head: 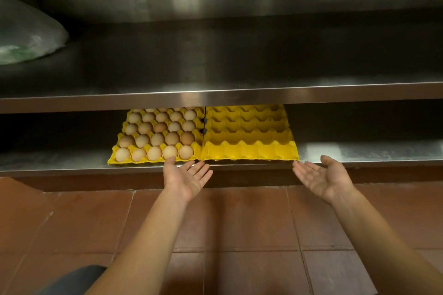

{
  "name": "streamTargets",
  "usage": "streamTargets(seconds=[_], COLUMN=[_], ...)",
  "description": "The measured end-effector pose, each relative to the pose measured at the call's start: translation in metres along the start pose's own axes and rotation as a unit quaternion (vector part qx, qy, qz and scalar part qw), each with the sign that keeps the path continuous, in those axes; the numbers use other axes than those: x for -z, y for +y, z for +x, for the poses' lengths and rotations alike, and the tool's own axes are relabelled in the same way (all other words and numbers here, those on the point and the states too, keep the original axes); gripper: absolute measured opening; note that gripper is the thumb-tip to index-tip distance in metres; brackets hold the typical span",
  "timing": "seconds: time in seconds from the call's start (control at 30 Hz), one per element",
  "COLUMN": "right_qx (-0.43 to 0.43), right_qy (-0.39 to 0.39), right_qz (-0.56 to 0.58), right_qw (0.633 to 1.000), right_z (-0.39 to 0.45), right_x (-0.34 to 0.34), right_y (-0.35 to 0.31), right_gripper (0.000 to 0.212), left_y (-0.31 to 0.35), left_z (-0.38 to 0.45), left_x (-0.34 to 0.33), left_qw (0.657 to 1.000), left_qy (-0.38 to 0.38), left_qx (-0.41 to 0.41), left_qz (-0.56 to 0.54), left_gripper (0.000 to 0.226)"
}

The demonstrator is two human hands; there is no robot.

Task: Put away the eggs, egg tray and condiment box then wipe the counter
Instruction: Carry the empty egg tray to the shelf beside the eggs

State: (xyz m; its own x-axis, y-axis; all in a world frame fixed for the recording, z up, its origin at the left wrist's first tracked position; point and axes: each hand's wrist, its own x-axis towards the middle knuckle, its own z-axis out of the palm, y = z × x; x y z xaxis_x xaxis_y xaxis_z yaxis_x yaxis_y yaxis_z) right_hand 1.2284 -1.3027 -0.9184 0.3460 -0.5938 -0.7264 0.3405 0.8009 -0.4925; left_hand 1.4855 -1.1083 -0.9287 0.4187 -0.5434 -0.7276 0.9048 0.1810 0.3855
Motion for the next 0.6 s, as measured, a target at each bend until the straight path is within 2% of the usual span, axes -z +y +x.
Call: streamTargets(seconds=[0.27, 0.6], right_qx=[0.014, 0.009], right_qy=[-0.013, -0.004], right_qz=[0.015, 0.003], right_qw=[1.0, 1.0], right_z=[0.0048, 0.003], right_x=[-0.0032, -0.0036], right_y=[0.0034, 0.0035], right_gripper=[0.061, 0.067], left_y=[-0.0026, -0.0031], left_z=[0.0026, -0.0003], left_x=[0.001, 0.0019], left_qw=[0.999, 1.0], left_qy=[-0.04, -0.02], left_qx=[0.006, 0.01], left_qz=[-0.011, 0.022], left_gripper=[0.087, 0.091])
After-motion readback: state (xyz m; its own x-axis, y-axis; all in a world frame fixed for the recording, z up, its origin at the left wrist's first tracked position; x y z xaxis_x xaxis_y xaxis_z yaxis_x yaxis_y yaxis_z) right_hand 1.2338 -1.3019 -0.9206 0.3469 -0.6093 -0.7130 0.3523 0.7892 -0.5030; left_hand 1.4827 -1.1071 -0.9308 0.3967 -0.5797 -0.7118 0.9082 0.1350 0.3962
